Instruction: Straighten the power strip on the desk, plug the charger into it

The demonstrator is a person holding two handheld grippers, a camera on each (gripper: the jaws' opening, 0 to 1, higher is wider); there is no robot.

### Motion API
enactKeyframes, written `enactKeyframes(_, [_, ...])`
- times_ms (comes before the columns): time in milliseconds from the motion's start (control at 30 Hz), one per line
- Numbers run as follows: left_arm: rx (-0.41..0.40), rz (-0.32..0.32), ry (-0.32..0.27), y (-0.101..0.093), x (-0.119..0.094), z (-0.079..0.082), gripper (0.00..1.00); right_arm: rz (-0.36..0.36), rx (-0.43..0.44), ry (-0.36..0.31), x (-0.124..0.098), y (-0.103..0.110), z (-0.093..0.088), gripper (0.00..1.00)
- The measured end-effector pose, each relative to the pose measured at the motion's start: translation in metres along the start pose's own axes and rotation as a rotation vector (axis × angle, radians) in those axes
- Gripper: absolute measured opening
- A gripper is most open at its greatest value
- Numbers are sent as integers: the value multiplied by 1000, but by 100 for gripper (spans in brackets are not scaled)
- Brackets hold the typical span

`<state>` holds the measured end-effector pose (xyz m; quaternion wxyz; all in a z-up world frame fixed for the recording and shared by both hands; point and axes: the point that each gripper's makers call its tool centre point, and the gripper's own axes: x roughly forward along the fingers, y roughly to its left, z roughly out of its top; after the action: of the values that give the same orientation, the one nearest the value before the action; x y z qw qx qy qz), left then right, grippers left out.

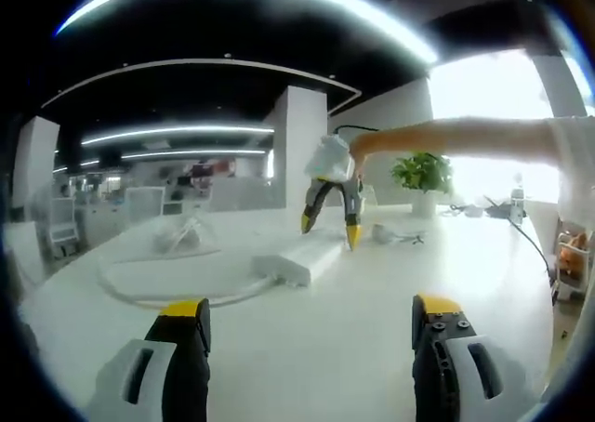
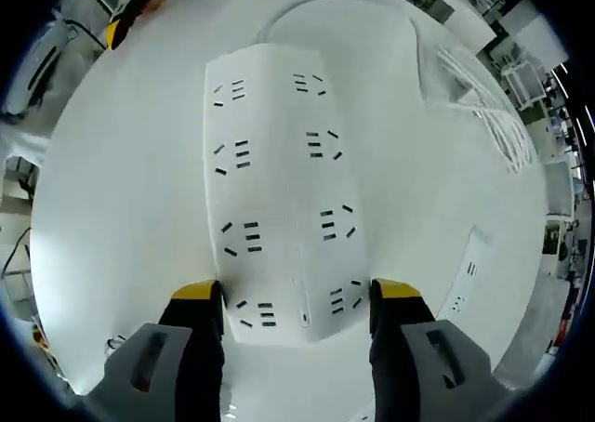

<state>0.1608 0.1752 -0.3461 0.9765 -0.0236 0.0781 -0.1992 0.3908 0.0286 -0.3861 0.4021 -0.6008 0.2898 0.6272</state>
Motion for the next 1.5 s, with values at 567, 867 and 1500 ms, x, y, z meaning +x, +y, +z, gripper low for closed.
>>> enactKeyframes(567, [-4,7,-2,3,-1,0,92,-23,106,12,-2,5,-4,60])
enactKeyframes(867, [2,-2,-4,-4,0,2,92,-20,165,42,-3,10,-3,60])
enactKeyframes(1500, [9,-18,-15,-12,-4,7,92,-52,293,-1,-6,38,0,59])
